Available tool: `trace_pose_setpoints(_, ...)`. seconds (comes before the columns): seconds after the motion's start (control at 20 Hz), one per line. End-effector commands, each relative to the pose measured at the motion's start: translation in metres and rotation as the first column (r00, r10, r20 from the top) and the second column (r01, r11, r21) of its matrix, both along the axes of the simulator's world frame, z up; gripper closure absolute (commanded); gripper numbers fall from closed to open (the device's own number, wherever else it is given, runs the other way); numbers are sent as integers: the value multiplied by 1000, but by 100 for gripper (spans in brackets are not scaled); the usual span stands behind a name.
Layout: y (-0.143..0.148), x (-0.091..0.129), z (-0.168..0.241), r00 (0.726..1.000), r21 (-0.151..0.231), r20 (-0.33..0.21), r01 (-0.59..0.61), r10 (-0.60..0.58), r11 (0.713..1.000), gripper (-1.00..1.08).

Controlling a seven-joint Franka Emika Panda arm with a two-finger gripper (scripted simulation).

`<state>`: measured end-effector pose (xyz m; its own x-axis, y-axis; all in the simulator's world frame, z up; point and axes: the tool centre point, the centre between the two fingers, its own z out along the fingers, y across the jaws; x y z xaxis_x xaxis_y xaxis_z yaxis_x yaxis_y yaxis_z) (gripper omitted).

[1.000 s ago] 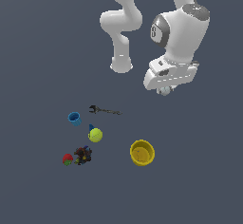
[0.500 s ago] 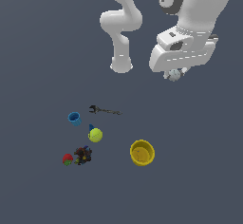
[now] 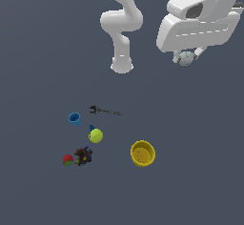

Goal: Pick up a designated object from a clutter of objects.

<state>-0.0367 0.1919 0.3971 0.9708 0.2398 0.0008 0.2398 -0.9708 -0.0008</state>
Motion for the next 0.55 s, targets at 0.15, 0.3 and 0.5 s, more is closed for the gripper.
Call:
trace_pose_setpoints(0.15, 1, 6, 23, 1000, -1, -1, 1, -1, 1000, 108)
trace_pose_setpoints(0.3, 1, 8, 28, 1000, -1, -1, 1, -1, 1000, 108)
trace_pose_setpoints(0.5, 1, 8, 31, 1000, -1, -1, 1, -1, 1000, 108)
